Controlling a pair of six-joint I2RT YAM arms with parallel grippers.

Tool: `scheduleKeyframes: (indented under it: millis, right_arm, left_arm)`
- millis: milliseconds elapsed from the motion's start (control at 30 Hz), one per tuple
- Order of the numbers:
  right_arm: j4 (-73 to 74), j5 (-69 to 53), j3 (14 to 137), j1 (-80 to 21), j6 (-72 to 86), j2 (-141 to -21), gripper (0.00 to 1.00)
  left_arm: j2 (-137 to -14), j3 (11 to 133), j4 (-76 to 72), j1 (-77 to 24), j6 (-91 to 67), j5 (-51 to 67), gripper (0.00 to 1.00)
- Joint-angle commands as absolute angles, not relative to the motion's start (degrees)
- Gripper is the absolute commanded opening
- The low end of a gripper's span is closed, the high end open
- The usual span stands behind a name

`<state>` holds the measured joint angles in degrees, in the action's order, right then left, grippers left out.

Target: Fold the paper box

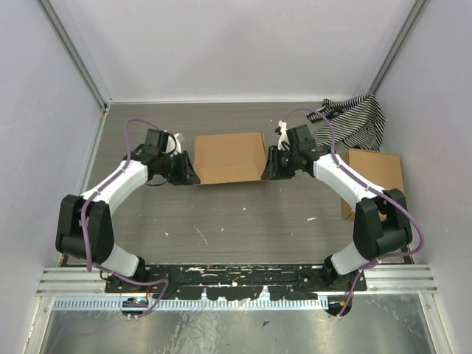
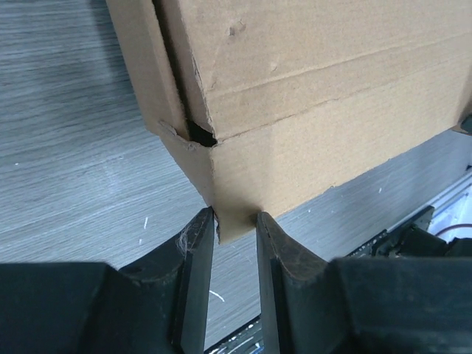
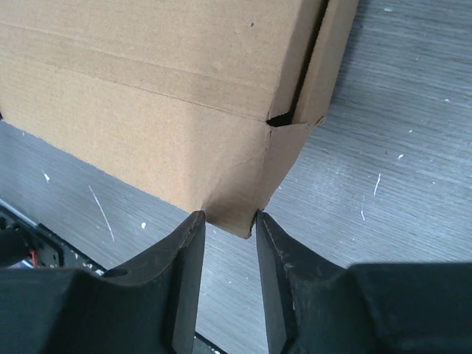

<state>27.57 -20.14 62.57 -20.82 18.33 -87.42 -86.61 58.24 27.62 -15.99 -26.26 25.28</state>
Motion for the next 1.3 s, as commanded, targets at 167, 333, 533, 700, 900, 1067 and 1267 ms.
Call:
scheduleKeyframes:
  millis: [167, 333, 533, 700, 900, 1067, 1267]
  right_arm:
    - [31.4, -28.1, 68.1, -20.1, 15.7, -89.2, 0.41]
    - [30.8, -30.1, 67.6, -20.1, 15.8, -89.6, 0.41]
    - [30.3, -31.2, 67.5, -20.0, 16.2, -89.6, 0.42]
    - [30.3, -31.2, 67.5, -19.8, 16.3, -90.2, 0.43]
    - [30.5, -30.0, 66.4, -19.9, 16.1, -90.3, 0.44]
    - [30.7, -28.3, 66.0, -19.9, 15.5, -91.0, 0.44]
    - [30.6, -25.5, 65.6, -19.8, 14.9, -92.4, 0.44]
  left_arm:
    - [-85.3, 61.2, 28.3, -14.7, -27.1, 35.0, 0.38]
    - [-85.9, 59.9, 26.5, -14.3, -28.0, 38.2, 0.38]
    - [-85.7, 59.4, 27.0, -14.2, -28.0, 39.4, 0.39]
    - [-86.2, 58.5, 27.7, -14.0, -27.1, 38.6, 0.40]
    - [-87.4, 58.1, 29.5, -14.0, -25.9, 36.7, 0.41]
    - [-87.8, 58.6, 30.7, -14.0, -25.2, 34.7, 0.41]
    - [-88.5, 58.9, 32.4, -14.0, -24.1, 32.3, 0.42]
